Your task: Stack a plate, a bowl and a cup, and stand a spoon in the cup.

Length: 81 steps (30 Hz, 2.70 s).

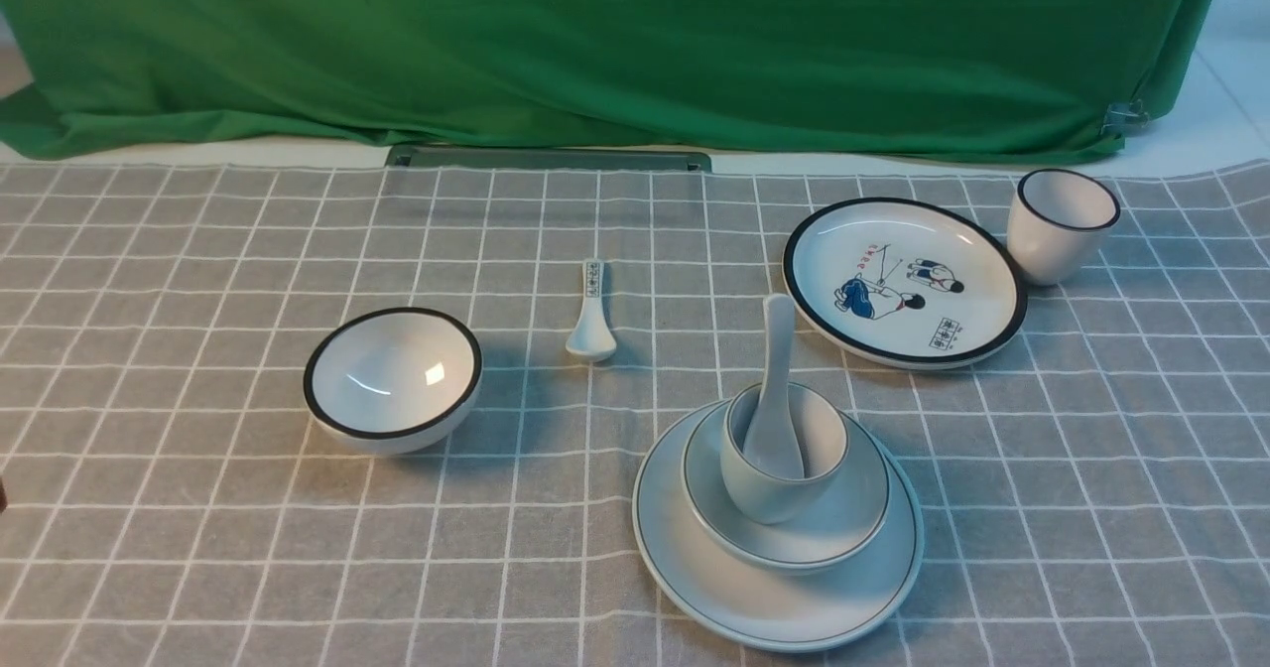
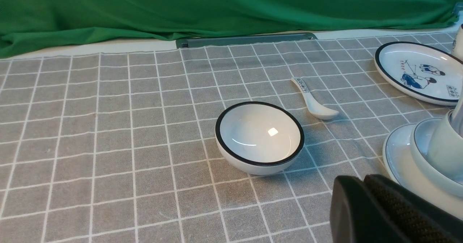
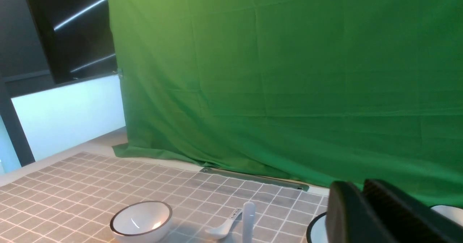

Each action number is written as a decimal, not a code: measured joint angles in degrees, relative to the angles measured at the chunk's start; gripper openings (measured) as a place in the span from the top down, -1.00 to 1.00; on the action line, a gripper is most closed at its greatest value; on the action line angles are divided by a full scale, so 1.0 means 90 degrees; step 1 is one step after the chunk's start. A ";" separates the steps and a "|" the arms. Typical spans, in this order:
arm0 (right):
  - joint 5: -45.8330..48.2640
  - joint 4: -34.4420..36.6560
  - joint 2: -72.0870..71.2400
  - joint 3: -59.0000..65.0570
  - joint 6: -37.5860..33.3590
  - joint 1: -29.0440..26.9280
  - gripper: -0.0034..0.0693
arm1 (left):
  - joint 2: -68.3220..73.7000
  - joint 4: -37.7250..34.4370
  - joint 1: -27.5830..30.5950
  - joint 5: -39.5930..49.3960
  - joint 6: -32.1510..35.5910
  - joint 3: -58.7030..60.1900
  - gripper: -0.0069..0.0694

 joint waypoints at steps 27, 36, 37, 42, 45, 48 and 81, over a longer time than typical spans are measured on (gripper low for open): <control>0.0015 0.0007 0.0000 0.0000 0.0005 0.0000 0.48 | -0.1737 -0.2250 0.2412 -0.2389 0.2327 0.3496 0.79; 0.0015 0.0007 0.0000 0.0000 0.0005 0.0000 0.43 | -0.1737 -0.1857 0.2405 -0.2749 0.2296 0.3555 0.79; 0.0022 0.0007 0.0000 0.0000 0.0005 0.0000 0.42 | -0.1737 -0.1828 0.2405 -0.2749 0.2296 0.3555 0.79; 0.0021 0.0007 0.0000 0.0000 0.0005 0.0000 0.39 | -0.1737 -0.1684 0.2405 -0.2775 0.2296 0.3555 0.79; 0.0021 0.0007 0.0000 0.0000 0.0005 0.0000 0.36 | -0.1737 -0.1676 0.2405 -0.2775 0.2296 0.3555 0.79; 0.0021 0.0007 0.0000 0.0000 0.0005 0.0000 0.32 | -0.1737 -0.1658 0.2411 -0.2775 0.2296 0.3555 0.79; 0.0001 -0.1288 0.0019 0.1325 -0.0536 -0.0104 0.24 | -0.1737 -0.1658 0.2411 -0.2777 0.2270 0.3555 0.77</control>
